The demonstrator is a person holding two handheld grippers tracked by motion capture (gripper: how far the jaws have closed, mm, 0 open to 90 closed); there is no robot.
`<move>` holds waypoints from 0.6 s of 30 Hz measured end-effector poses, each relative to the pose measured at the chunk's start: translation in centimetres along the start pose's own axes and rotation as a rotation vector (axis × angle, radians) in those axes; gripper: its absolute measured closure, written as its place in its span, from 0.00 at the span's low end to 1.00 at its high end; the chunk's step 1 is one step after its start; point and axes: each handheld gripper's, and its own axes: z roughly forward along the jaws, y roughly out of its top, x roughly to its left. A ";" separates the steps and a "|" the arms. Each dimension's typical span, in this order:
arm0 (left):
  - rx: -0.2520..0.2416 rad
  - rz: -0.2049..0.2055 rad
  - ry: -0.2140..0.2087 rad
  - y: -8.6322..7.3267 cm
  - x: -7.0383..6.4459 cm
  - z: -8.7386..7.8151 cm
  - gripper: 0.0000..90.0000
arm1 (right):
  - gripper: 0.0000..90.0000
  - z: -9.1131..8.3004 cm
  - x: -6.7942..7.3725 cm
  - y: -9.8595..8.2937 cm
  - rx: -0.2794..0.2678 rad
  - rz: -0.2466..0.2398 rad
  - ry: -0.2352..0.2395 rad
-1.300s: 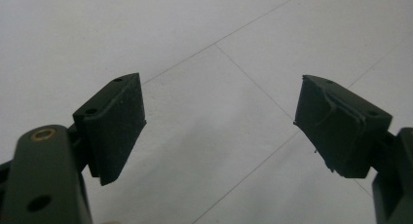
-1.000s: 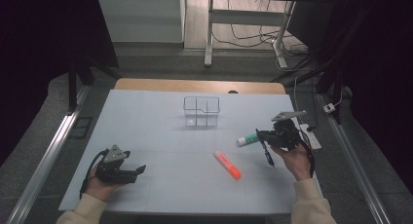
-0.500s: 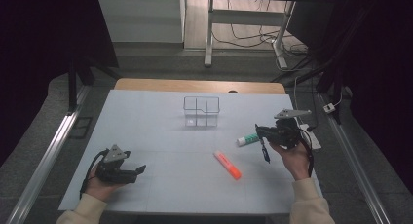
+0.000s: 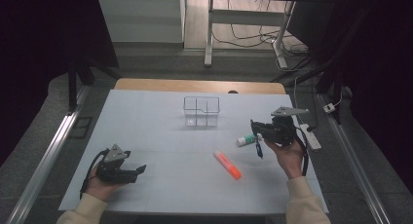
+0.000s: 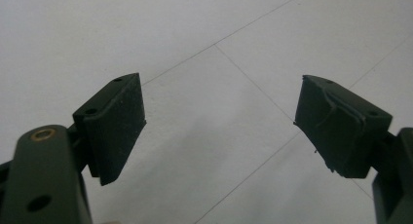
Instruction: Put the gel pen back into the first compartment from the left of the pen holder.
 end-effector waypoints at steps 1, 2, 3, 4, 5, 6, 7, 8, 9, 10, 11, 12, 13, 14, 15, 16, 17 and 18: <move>0.000 -0.001 0.000 0.0 0.0 0.0 0.20 | 0.89 0.0 0.1 0.2 -0.006 -0.002 -0.001; 0.000 -0.001 0.000 0.0 0.0 0.0 0.20 | 0.89 0.0 0.1 0.4 -0.016 0.000 -0.001; -0.001 0.000 0.000 0.0 0.0 0.0 0.20 | 0.89 0.0 0.2 0.5 -0.027 0.002 -0.001; -0.003 -0.001 0.000 0.0 0.0 0.0 0.20 | 0.89 0.0 0.2 0.8 -0.035 0.005 0.002; -0.002 -0.001 0.000 0.0 0.1 0.0 0.20 | 0.89 0.0 0.3 1.0 -0.044 0.008 0.004; -0.002 -0.003 0.000 0.0 0.1 0.0 0.20 | 0.89 0.1 0.4 1.2 -0.053 0.004 0.000; -0.001 -0.003 -0.001 0.0 0.1 0.0 0.20 | 0.89 0.2 0.5 1.4 -0.061 0.002 -0.002; 0.000 -0.002 -0.001 0.0 0.1 0.0 0.20 | 0.89 0.3 0.6 1.6 -0.068 0.005 0.001; -0.001 0.000 -0.002 0.1 0.1 0.0 0.20 | 0.89 0.5 0.7 1.8 -0.073 0.007 0.004; -0.002 0.001 -0.002 0.1 0.1 0.0 0.20 | 0.89 0.7 0.7 2.0 -0.075 0.009 0.005; -0.003 0.003 -0.003 0.1 0.0 0.0 0.20 | 0.89 0.9 0.8 2.1 -0.078 0.008 0.007; -0.003 0.004 -0.003 0.1 0.0 0.0 0.20 | 0.89 1.1 0.9 2.2 -0.082 0.009 0.008; -0.003 0.004 -0.004 0.1 0.0 0.0 0.20 | 0.89 1.3 0.9 2.3 -0.084 0.010 0.009; -0.003 0.003 -0.004 0.1 0.0 0.0 0.20 | 0.89 1.5 0.9 2.4 -0.089 0.014 0.010; -0.003 0.003 -0.004 0.1 0.0 0.0 0.20 | 0.89 1.6 0.8 2.4 -0.094 0.019 0.013; -0.003 0.002 -0.004 0.1 0.0 0.0 0.20 | 0.89 1.7 0.8 2.5 -0.099 0.022 0.015; -0.003 0.002 -0.004 0.1 0.0 0.0 0.20 | 0.89 1.8 0.8 2.5 -0.100 0.024 0.017; -0.003 0.002 -0.005 0.1 0.0 0.0 0.20 | 0.89 1.9 0.8 2.6 -0.098 0.023 0.013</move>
